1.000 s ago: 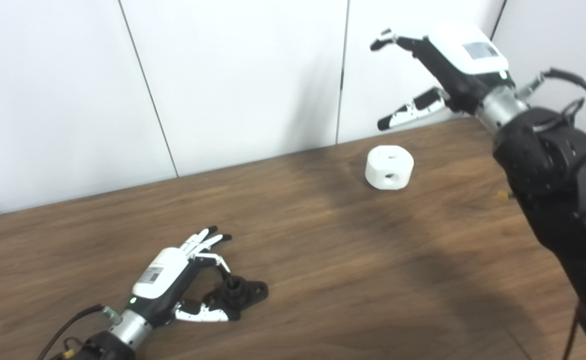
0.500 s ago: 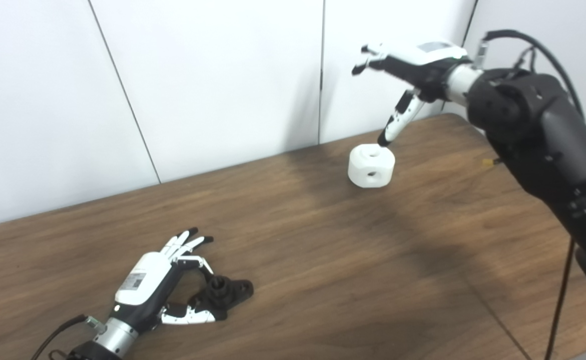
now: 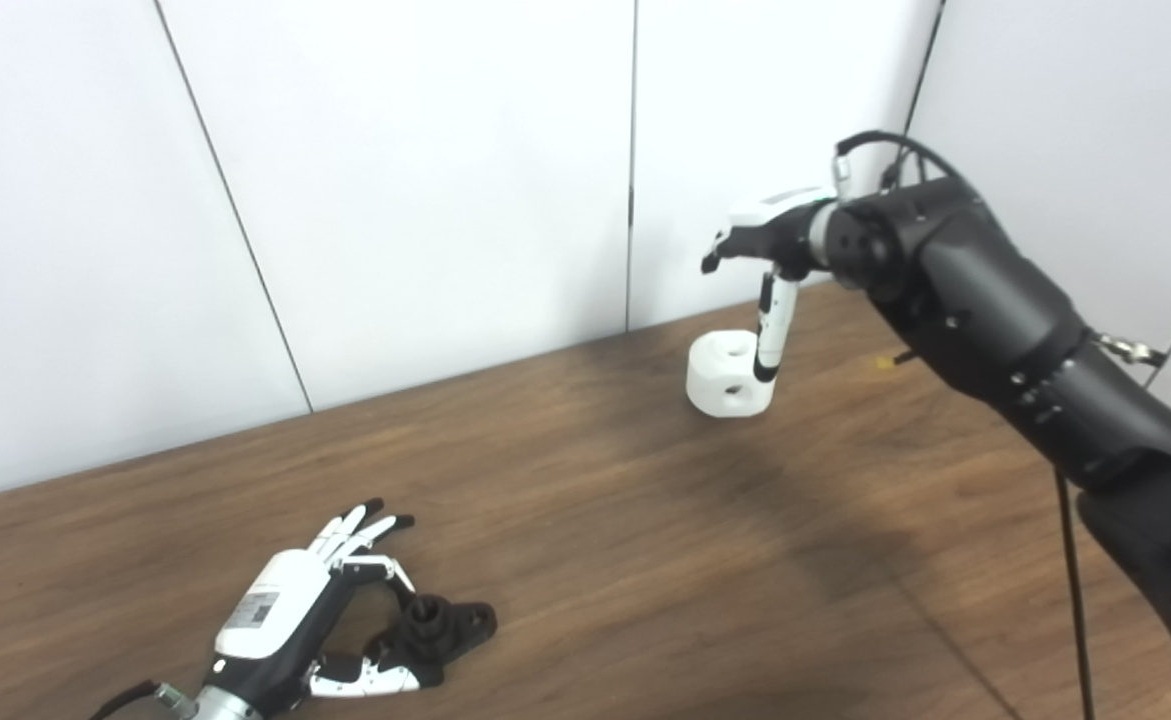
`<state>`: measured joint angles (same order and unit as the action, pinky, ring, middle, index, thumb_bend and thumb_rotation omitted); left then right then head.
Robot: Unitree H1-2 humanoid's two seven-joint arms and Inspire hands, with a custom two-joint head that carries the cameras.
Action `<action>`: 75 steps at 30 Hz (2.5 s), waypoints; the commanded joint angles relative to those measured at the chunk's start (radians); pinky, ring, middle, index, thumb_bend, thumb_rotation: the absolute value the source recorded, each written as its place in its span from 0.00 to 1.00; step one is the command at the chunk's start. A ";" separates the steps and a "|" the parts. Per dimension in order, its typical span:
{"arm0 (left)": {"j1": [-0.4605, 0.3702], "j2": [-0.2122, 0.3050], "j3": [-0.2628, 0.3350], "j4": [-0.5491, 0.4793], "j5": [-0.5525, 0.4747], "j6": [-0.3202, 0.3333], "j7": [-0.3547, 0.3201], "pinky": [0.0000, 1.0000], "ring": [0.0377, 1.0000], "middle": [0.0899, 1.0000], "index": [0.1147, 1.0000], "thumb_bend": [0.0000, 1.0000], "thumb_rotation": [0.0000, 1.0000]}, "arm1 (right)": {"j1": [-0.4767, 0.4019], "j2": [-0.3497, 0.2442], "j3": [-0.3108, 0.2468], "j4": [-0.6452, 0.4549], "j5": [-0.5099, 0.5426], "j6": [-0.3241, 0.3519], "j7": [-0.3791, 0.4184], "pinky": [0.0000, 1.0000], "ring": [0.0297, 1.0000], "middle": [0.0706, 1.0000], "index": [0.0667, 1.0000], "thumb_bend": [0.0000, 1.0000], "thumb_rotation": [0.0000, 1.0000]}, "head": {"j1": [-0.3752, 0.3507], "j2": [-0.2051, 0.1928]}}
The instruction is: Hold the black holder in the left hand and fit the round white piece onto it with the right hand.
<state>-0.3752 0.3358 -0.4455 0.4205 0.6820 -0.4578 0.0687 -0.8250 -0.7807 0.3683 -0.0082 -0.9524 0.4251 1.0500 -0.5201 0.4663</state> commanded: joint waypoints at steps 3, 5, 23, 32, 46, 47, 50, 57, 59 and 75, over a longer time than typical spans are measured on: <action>0.097 0.027 -0.018 0.091 0.054 0.105 -0.034 0.98 1.00 0.90 0.42 0.52 0.06 | -0.064 -0.008 -0.004 0.018 -0.040 -0.021 -0.044 0.99 1.00 1.00 0.91 1.00 0.27 | 0.000 0.001; 0.099 0.027 -0.017 0.088 0.054 0.106 -0.034 0.99 1.00 0.90 0.42 0.52 0.06 | -0.071 -0.001 0.009 0.035 -0.059 -0.022 -0.038 1.00 1.00 1.00 0.92 1.00 0.27 | 0.003 0.004; 0.097 0.041 -0.021 0.092 0.059 0.104 -0.041 0.99 1.00 0.91 0.42 0.52 0.06 | -0.058 0.026 0.024 0.149 -0.097 -0.036 -0.112 0.98 1.00 1.00 0.92 0.97 0.26 | 0.012 0.005; 0.097 0.044 -0.020 0.100 0.055 0.097 -0.039 0.99 1.00 0.91 0.42 0.52 0.06 | -0.063 0.032 0.034 0.211 -0.105 -0.034 -0.149 0.98 1.00 1.00 0.92 0.95 0.27 | 0.015 0.004; 0.113 0.050 -0.019 0.066 0.062 0.109 -0.047 0.98 1.00 0.91 0.42 0.52 0.06 | -0.089 0.059 0.035 0.362 -0.085 -0.050 -0.243 0.95 1.00 1.00 0.91 0.93 0.28 | 0.034 0.013; 0.115 0.050 -0.018 0.062 0.060 0.109 -0.046 0.98 1.00 0.91 0.42 0.52 0.06 | -0.089 0.064 0.032 0.371 -0.079 -0.051 -0.256 0.95 1.00 1.00 0.91 0.93 0.29 | 0.036 0.015; 0.118 0.050 -0.016 0.060 0.056 0.108 -0.045 0.98 1.00 0.90 0.42 0.52 0.06 | -0.089 0.077 0.026 0.390 -0.059 -0.053 -0.290 0.97 1.00 1.00 0.90 0.93 0.28 | 0.036 0.015; 0.126 0.049 -0.020 0.048 0.058 0.108 -0.051 0.97 1.00 0.91 0.41 0.52 0.06 | -0.096 0.095 0.048 0.441 -0.041 -0.079 -0.346 0.92 0.97 0.99 0.88 0.93 0.32 | 0.050 0.020; 0.131 0.048 -0.019 0.043 0.057 0.109 -0.049 0.97 1.00 0.91 0.41 0.52 0.06 | -0.096 0.099 0.048 0.445 -0.035 -0.081 -0.354 0.91 0.97 0.98 0.88 0.94 0.32 | 0.053 0.020; 0.145 0.047 -0.016 0.012 0.047 0.128 -0.069 0.99 1.00 0.91 0.42 0.52 0.06 | -0.074 0.116 0.052 0.448 -0.007 -0.068 -0.361 0.92 0.97 0.98 0.86 0.94 0.31 | 0.057 0.038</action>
<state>-0.3402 0.3505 -0.4339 0.3617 0.6816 -0.4197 0.0648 -0.8563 -0.6424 0.4282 0.4626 -0.9590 0.3540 0.7101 -0.4632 0.5047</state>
